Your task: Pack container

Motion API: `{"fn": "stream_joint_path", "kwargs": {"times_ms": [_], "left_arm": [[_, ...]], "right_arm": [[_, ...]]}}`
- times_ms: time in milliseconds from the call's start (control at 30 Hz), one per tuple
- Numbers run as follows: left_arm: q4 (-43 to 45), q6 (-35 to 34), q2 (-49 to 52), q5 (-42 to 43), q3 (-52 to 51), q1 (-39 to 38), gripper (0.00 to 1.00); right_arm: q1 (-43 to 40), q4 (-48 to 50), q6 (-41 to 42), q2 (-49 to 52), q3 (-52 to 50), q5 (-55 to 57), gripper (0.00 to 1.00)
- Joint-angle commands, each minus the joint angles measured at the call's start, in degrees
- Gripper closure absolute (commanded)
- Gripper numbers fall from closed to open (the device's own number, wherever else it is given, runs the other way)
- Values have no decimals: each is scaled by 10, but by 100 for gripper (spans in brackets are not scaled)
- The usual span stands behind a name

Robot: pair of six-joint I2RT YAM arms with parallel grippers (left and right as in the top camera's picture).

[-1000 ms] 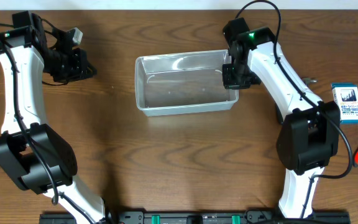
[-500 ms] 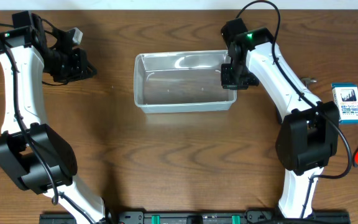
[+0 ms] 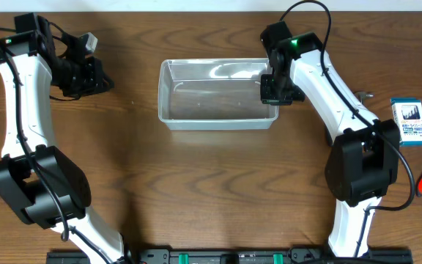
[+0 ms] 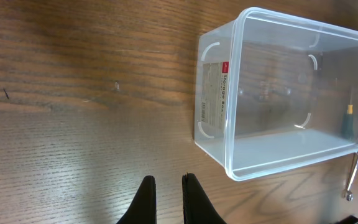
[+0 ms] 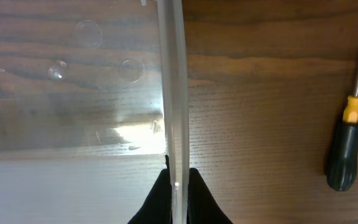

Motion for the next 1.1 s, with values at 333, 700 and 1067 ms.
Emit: {"fn": "stream_joint_path", "kwargs": {"times_ms": [333, 700, 1067], "left_arm": [[-2, -5, 4, 6, -5, -1, 94], [-2, -5, 4, 6, -5, -1, 94], [-2, -5, 4, 6, -5, -1, 94]], "right_arm": [[10, 1, -33, -21, -2, 8, 99], [10, 1, -35, -21, -2, 8, 99], [10, 0, -18, -21, -2, 8, 99]]}}
